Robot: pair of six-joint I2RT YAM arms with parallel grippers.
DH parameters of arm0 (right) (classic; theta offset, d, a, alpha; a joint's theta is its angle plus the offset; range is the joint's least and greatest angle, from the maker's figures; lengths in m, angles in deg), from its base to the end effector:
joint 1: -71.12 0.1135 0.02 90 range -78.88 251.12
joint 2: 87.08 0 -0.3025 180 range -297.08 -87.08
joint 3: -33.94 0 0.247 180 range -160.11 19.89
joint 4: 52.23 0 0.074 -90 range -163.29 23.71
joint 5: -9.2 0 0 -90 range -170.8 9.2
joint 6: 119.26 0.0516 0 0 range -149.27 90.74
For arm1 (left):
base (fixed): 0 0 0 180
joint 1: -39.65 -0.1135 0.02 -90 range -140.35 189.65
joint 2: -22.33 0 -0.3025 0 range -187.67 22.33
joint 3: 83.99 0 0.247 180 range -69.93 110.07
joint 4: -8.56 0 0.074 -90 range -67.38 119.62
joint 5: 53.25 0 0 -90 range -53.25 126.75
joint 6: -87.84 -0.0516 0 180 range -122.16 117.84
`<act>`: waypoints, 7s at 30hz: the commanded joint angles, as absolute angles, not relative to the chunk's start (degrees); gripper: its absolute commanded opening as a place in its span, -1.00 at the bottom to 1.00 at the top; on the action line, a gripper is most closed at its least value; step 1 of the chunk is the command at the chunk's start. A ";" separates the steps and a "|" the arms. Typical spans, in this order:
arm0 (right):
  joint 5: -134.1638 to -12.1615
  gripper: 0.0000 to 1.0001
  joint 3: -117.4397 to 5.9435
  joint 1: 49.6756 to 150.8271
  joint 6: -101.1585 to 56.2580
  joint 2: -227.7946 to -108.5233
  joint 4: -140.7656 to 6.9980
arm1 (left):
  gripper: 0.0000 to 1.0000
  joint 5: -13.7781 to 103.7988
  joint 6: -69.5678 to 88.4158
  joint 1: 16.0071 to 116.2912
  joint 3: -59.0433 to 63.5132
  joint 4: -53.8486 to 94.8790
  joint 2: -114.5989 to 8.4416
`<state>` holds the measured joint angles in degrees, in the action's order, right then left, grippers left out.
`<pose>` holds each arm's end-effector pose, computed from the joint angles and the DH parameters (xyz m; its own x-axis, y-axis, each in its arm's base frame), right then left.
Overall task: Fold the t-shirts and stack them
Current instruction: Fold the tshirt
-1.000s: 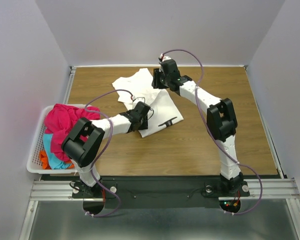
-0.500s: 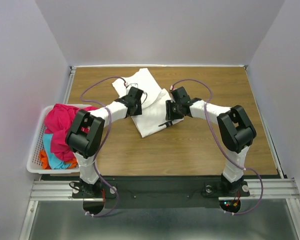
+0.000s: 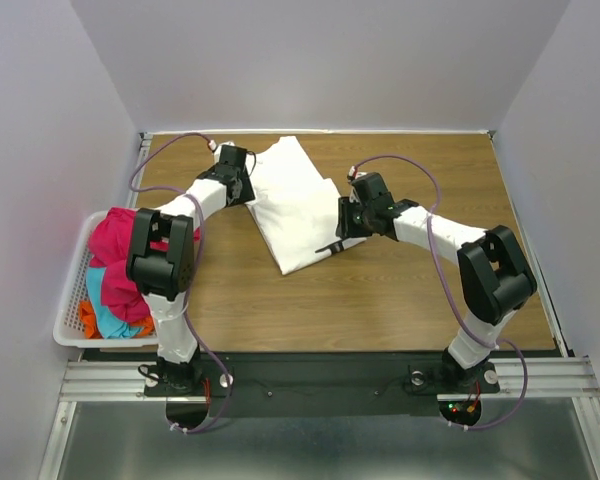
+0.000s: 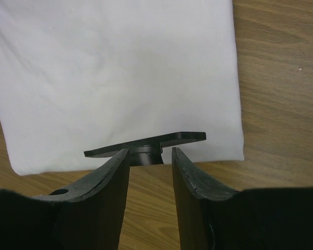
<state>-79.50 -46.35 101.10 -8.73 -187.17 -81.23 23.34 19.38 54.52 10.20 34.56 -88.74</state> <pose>0.3356 0.1950 0.2332 -0.7901 -0.0510 -0.6109 -0.2514 0.9358 0.2470 0.4439 -0.1055 0.2395 -0.6431 -0.1988 -0.7395 -0.1621 0.9792 -0.1223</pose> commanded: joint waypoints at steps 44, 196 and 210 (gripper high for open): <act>-73.07 -0.16 -38.62 96.00 -4.83 -168.79 -93.01 | 0.43 26.89 37.25 73.95 -26.35 31.24 -50.87; -65.60 -0.19 -54.03 93.45 -7.47 -186.48 -85.27 | -0.64 40.00 26.23 67.77 8.29 29.22 -92.10; -62.35 -0.24 -58.24 91.43 -9.58 -190.78 -82.47 | -0.62 37.54 24.65 66.10 0.92 25.26 -68.41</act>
<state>-64.82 -55.33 92.53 -8.31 -189.53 -86.39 39.23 25.53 66.96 3.95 28.44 -81.55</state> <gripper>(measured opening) 0.388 0.188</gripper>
